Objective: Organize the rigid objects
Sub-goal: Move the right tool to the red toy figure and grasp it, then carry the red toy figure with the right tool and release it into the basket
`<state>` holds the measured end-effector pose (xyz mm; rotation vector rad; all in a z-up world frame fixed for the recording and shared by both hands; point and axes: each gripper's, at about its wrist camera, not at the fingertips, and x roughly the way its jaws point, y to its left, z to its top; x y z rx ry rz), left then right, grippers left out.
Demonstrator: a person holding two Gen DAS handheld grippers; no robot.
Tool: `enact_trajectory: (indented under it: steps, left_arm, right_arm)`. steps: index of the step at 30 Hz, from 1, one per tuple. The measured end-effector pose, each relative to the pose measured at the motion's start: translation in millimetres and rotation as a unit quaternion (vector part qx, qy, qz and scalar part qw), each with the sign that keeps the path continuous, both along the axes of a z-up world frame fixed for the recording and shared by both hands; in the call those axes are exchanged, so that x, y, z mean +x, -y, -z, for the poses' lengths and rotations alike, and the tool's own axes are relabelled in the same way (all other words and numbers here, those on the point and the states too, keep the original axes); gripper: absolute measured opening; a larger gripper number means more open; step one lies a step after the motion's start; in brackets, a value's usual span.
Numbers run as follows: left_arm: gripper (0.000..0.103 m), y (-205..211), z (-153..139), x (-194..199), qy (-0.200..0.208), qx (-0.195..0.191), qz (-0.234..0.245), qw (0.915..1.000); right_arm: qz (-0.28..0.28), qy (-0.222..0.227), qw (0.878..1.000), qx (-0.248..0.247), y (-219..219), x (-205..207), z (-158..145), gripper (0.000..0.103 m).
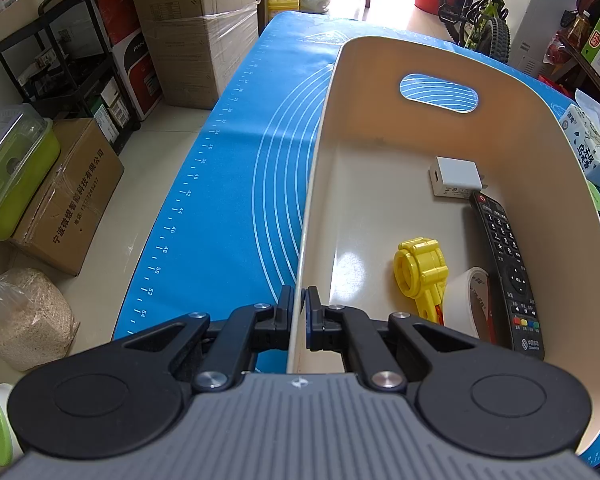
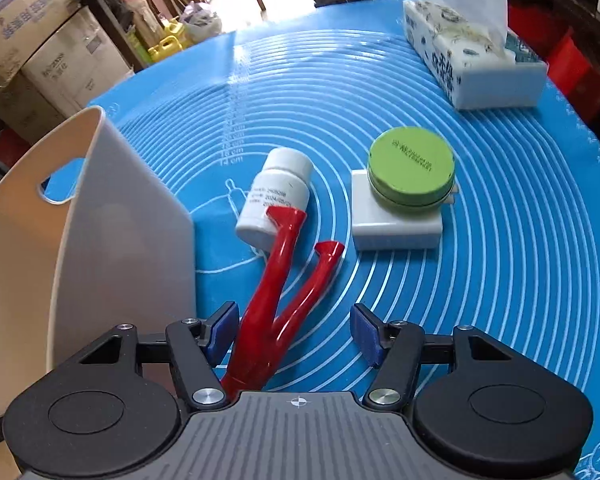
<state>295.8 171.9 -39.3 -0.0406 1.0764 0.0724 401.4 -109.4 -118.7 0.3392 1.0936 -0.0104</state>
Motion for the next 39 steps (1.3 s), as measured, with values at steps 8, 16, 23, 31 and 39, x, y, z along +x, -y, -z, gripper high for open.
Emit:
enact_trajectory:
  steps: [8, 16, 23, 31, 39]
  left_arm:
    - [0.007, 1, 0, 1, 0.0, 0.0, 0.0, 1.0]
    - [0.007, 2, 0, 0, 0.0, 0.001, 0.0, 1.0]
    - [0.007, 2, 0, 0, 0.0, 0.001, 0.0, 1.0]
    - [0.007, 2, 1, 0, 0.0, 0.001, 0.0, 1.0]
    - [0.007, 2, 1, 0, 0.0, 0.001, 0.0, 1.0]
  right_arm:
    - [-0.01, 0.017, 1.0, 0.02, -10, -8, -3, 0.04]
    - [-0.021, 0.044, 0.999, 0.017, -9, -23, -17, 0.032]
    - [-0.016, 0.066, 0.997, 0.021, 4, -36, -30, 0.026]
    - [-0.012, 0.095, 0.995, 0.024, 14, -52, -53, 0.026]
    - [-0.035, 0.148, 0.988, 0.029, 9, -59, -108, 0.026]
